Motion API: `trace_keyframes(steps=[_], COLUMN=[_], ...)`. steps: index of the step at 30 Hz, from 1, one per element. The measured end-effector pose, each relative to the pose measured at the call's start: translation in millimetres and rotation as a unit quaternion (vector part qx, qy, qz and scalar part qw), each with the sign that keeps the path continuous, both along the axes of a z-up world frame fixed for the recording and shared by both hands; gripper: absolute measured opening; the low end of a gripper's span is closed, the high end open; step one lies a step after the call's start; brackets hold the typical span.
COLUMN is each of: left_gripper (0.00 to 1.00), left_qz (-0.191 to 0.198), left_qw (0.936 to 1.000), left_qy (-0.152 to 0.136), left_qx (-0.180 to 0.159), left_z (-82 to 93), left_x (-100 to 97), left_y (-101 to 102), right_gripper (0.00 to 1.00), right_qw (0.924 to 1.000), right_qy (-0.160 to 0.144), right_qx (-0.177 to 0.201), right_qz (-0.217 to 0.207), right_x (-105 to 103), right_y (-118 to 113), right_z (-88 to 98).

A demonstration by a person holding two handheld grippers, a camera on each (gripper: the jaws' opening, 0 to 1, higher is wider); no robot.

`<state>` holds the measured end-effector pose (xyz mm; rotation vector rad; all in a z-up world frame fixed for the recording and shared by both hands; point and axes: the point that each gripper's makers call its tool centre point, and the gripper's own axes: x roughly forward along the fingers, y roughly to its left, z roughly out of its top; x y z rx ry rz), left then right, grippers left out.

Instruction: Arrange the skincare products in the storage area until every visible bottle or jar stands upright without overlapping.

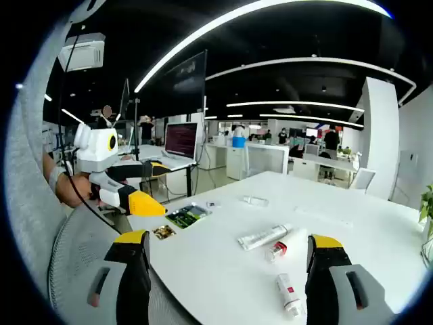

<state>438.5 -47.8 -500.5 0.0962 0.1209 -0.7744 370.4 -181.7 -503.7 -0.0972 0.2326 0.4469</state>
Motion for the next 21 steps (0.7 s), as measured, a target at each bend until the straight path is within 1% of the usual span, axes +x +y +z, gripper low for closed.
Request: trace_keyframes(steps=[14,21], left_gripper=[0.97,0.96], left_qz=[0.001,0.0], left_qw=[1.0,1.0], left_qy=[-0.002,-0.001], left_qx=[0.005,0.007], left_z=[-0.7,-1.9], left_x=[-0.3,0.0], left_y=[-0.2,-0.1], right_gripper=[0.91,0.9], right_qw=[0.9999,0.9999], right_qy=[0.013,0.014], right_qx=[-0.002,-0.002], right_qz=[0.007,0.008], right_x=[-1.5,-1.8], right_y=[2.5,2.7], right_z=[-4.1,-4.5])
